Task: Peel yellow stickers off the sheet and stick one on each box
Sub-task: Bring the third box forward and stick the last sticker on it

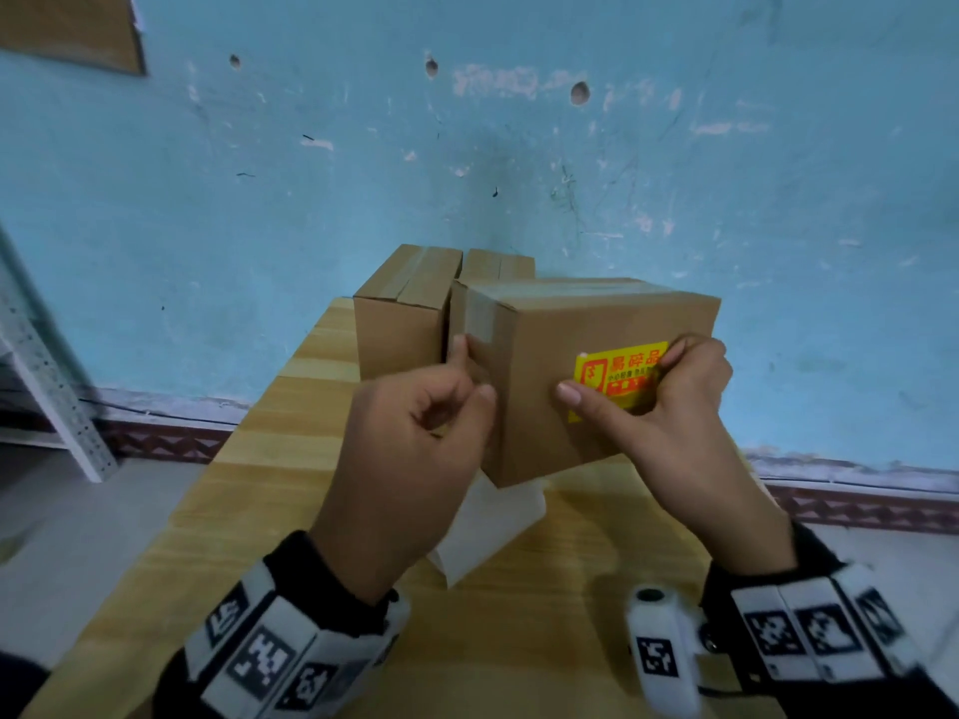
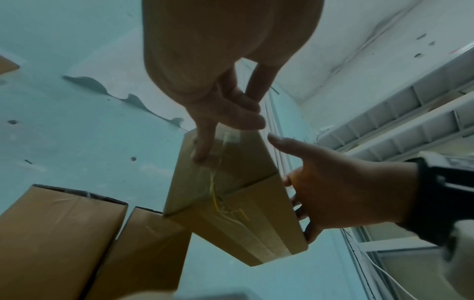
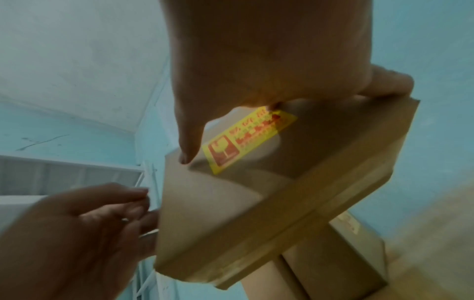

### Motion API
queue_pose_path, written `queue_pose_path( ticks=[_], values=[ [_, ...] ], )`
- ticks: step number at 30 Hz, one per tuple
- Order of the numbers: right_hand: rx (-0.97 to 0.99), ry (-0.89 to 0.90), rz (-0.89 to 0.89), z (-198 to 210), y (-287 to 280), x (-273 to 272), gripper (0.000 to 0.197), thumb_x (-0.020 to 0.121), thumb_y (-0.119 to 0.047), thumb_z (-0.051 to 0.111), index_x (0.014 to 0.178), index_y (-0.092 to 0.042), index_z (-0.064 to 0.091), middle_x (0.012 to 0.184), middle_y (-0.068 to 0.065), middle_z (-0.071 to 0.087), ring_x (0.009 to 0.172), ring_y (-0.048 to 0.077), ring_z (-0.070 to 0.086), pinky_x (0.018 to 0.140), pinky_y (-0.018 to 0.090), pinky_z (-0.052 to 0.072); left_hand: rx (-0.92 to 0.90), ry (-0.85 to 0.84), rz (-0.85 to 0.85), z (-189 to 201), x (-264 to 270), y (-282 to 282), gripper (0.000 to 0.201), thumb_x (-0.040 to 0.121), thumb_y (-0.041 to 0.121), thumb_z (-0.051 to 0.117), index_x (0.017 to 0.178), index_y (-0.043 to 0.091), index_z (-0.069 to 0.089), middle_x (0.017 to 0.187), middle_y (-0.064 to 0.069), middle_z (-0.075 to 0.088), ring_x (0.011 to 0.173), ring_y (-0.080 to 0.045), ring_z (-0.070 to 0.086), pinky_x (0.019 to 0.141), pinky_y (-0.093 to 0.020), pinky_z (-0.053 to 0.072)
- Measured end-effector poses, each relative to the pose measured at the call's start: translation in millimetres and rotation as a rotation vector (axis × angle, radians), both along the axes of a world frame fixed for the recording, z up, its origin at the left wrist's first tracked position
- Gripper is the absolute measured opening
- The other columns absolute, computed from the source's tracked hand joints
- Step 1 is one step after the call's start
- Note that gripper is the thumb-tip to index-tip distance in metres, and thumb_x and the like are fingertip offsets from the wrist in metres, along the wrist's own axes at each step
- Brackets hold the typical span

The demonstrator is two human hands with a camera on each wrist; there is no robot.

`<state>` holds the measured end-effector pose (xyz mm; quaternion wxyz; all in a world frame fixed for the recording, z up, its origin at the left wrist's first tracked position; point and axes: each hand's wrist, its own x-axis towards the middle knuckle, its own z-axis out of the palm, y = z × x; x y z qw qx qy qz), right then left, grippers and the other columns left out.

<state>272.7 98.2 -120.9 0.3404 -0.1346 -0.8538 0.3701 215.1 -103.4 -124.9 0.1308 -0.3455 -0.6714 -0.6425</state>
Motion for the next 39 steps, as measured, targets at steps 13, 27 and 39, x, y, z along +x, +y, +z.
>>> queue_pose_path(
  ticks=[13,27,39],
  values=[
    [-0.169,-0.036,0.162,3,39,6,0.151,0.039,-0.074,0.084,0.149,-0.053,-0.018,0.148,-0.019,0.001,0.152,0.016,0.016,0.120,0.049,0.029,-0.312,-0.005,-0.130,4,33,15,0.036,0.089,0.011,0.065,0.057,-0.002,0.055,0.148,-0.017,0.047,0.085,0.025,0.059,0.055,0.000,0.033],
    [-0.377,-0.136,0.275,-7,60,1,0.117,0.037,-0.066,0.087,0.128,-0.039,0.019,0.145,0.007,0.036,0.128,0.019,0.050,0.090,0.032,0.052,-0.497,-0.289,-0.373,2,33,41,0.030,0.088,0.013,0.065,0.061,0.000,0.065,0.136,-0.006,0.063,0.139,0.004,0.036,0.114,-0.020,0.030],
    [-0.233,-0.137,0.135,-12,73,0,0.068,0.078,-0.009,0.083,0.139,-0.024,0.057,0.140,-0.002,0.057,0.117,0.018,0.063,0.100,0.032,0.052,-0.661,-0.281,-0.449,11,29,41,0.032,0.092,0.034,0.061,0.070,0.017,0.077,0.068,0.002,0.070,0.066,-0.023,0.063,0.075,-0.035,0.054]
  ],
)
